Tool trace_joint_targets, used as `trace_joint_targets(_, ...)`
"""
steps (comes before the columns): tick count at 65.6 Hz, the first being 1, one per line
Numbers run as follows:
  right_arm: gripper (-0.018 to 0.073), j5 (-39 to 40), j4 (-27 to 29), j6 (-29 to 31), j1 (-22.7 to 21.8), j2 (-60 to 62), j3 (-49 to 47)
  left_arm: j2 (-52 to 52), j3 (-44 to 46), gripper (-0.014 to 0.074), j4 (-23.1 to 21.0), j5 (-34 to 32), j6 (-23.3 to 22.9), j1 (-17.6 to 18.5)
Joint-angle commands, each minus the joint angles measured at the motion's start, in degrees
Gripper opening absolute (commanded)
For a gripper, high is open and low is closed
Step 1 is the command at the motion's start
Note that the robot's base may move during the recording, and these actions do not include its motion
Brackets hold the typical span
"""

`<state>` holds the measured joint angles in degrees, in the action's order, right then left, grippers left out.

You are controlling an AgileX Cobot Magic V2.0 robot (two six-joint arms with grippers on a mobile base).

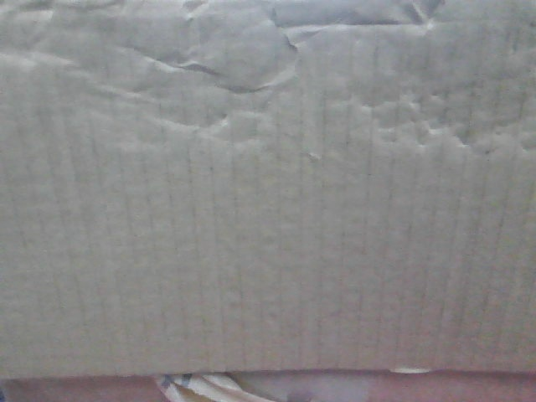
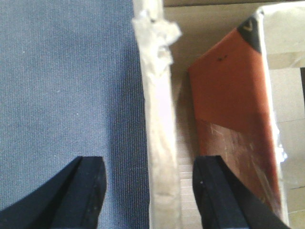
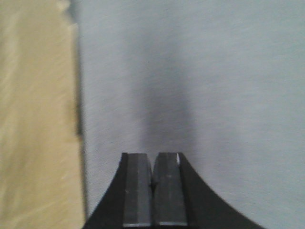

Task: Stack two boxes on right shelf middle

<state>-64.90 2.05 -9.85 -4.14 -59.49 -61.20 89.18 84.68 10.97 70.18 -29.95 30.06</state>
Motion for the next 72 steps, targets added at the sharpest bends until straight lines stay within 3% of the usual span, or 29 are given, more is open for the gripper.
trace_joint_targets(1,-0.0140,-3.4,-4.0,-3.0,1.9,-2.3,-4.4,-0.4,0.1,0.0319,-0.1,-0.2,0.0,-0.1)
trace_joint_targets(22,-0.0140,-5.1,-9.4,-11.3,15.5,-10.8,-16.4,-0.4,0.1,0.0319,-0.1,-0.2,0.0,-0.1)
trace_joint_targets(42,-0.0130,-5.1,-9.4,-12.1,22.1,-16.9,-23.6,-0.4,0.1,0.0319,-0.1,-0.2,0.0,-0.1)
trace_joint_targets(46,-0.0071,-5.1,-9.4,-12.1,22.7,-17.6,-23.6,-0.4,0.1,0.0319,-0.1,-0.2,0.0,-0.1)
trace_joint_targets(59,0.0284,-5.1,-9.8,-12.8,22.7,-19.1,-22.5,-0.4,0.1,0.0319,-0.1,-0.2,0.0,-0.1)
trace_joint_targets(72,0.0328,-5.1,-8.9,-12.9,22.7,-20.4,-18.3,-0.4,0.1,0.0319,0.1,-0.2,0.0,-0.1)
